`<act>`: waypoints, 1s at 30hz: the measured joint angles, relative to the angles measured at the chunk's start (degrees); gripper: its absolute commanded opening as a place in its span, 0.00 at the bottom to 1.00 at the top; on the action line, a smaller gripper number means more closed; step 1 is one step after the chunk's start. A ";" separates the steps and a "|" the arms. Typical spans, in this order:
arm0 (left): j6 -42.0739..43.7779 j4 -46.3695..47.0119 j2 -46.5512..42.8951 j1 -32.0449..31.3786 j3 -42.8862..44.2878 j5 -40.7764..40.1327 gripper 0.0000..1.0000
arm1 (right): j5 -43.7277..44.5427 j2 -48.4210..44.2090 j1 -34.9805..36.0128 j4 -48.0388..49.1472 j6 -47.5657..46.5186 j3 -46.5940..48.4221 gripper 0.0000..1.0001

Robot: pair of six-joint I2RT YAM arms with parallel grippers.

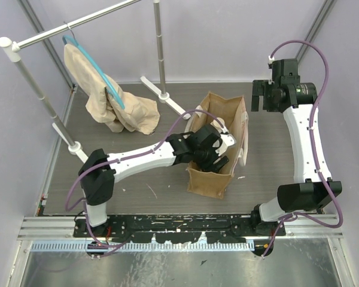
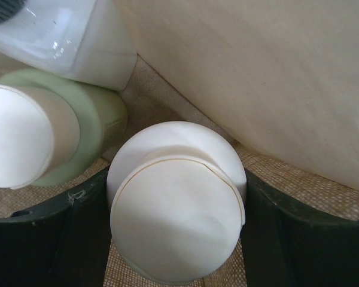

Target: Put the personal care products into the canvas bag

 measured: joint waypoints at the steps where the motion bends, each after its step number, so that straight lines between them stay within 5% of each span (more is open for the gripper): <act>1: 0.02 -0.55 0.26 -0.11 0.07 -0.37 0.03 | 0.00 0.00 0.00 0.00 0.00 -0.11 1.00; 22: 0.83 -3.02 4.26 -0.74 0.59 -1.64 0.15 | -1.55 -0.02 0.00 0.22 0.02 -0.94 1.00; 30: 0.79 -2.89 4.24 -0.74 0.57 -1.29 0.55 | -1.95 -0.02 0.00 0.31 0.02 -1.75 1.00</act>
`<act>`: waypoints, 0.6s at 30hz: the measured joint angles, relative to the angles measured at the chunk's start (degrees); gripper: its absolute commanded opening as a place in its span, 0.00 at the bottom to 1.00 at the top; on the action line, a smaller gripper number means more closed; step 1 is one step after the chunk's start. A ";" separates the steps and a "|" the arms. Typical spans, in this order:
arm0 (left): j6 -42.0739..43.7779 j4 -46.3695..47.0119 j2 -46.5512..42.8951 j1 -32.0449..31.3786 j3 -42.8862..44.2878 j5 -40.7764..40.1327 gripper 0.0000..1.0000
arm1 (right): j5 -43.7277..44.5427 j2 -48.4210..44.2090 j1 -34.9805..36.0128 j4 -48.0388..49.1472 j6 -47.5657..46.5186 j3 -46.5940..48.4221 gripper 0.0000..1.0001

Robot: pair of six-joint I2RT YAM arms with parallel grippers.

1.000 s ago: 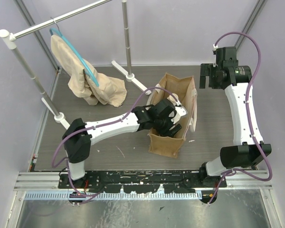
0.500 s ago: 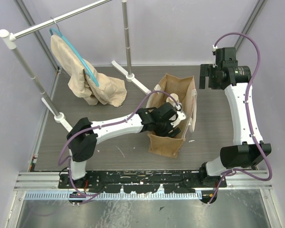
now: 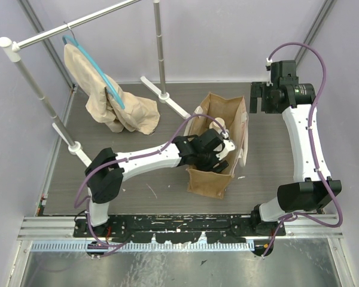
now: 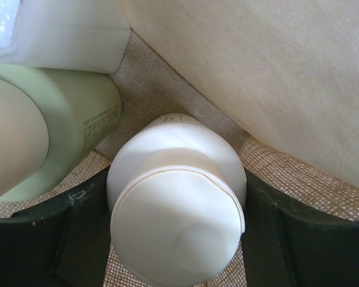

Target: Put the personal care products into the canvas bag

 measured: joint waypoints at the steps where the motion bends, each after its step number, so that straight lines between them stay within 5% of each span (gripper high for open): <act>1: -0.04 0.04 -0.09 0.00 -0.09 0.09 0.57 | 0.00 0.00 0.00 0.00 0.00 0.00 1.00; 9: -0.09 -0.83 -1.81 0.00 -1.51 1.14 0.99 | -0.11 0.00 0.00 0.11 0.00 -0.22 1.00; 18: -0.04 -3.19 -8.68 -0.04 2.89 1.11 0.98 | -1.03 0.04 0.00 1.03 0.17 -2.40 1.00</act>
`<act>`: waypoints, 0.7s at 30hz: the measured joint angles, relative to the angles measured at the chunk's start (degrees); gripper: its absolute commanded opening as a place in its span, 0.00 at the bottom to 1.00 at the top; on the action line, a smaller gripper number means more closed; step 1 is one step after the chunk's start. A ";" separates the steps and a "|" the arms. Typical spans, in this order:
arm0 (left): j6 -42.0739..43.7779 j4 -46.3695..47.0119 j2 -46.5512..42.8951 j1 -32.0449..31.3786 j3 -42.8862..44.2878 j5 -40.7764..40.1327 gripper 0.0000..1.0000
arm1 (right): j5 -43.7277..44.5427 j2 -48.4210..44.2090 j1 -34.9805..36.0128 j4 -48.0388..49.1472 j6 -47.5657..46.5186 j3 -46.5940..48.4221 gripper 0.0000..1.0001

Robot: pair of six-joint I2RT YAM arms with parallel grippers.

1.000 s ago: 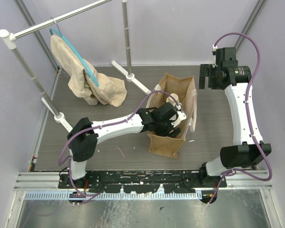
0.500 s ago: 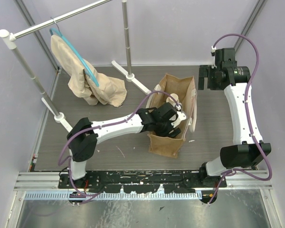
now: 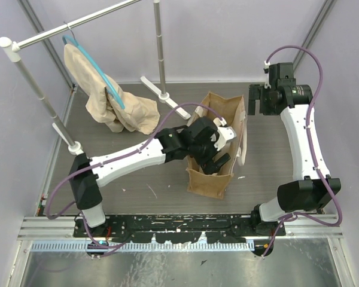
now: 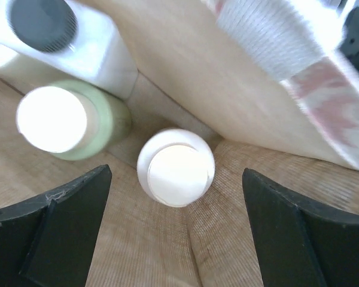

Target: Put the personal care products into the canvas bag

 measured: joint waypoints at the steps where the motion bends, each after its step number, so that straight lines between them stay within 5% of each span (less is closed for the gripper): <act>1: -0.04 -0.57 -0.72 -0.04 1.31 -0.22 0.98 | -0.02 0.00 0.00 0.04 0.00 -0.13 1.00; 14: 0.28 -5.79 -14.19 0.94 13.05 -15.69 0.98 | -0.48 0.00 0.00 1.84 0.00 -1.53 1.00; 21: -4.79 -8.24 -25.81 14.29 2.75 -19.45 0.98 | -0.48 -0.81 0.00 6.14 0.22 -5.95 1.00</act>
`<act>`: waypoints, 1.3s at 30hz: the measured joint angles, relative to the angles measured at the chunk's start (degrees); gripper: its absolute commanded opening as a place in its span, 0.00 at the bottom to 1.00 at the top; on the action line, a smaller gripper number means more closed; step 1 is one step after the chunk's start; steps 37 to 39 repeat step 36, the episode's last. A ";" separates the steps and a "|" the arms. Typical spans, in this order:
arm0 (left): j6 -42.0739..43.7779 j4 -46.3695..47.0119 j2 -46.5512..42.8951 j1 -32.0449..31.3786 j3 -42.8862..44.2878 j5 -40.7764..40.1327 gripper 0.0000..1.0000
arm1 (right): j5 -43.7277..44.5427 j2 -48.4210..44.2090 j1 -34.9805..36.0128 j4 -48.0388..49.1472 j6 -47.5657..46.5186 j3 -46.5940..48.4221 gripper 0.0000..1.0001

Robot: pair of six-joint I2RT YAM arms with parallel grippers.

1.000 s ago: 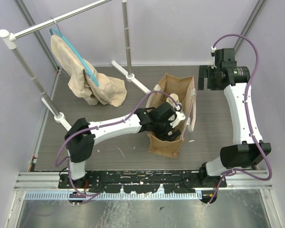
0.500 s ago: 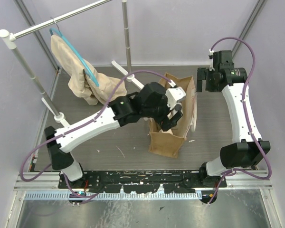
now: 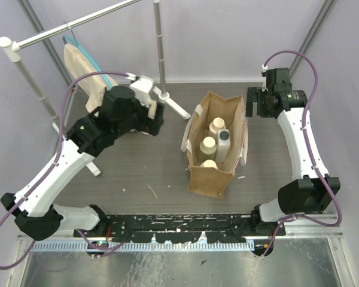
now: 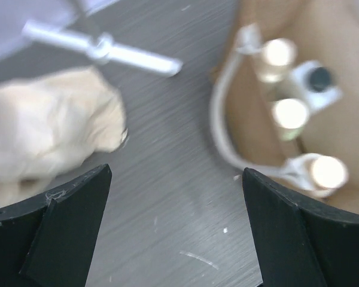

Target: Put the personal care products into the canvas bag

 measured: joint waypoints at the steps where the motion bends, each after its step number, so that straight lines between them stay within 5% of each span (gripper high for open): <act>1: -1.22 -0.50 -2.08 3.39 -3.08 0.26 0.98 | -0.02 -0.35 0.00 0.68 0.09 -0.94 1.00; 7: -6.05 -4.50 -9.01 13.77 -13.51 0.22 0.98 | -0.46 -3.56 0.00 5.88 1.51 -5.66 1.00; 39: -11.72 -7.04 -8.96 14.23 -14.73 -5.88 0.98 | -1.25 -4.28 0.00 9.29 2.82 -7.69 1.00</act>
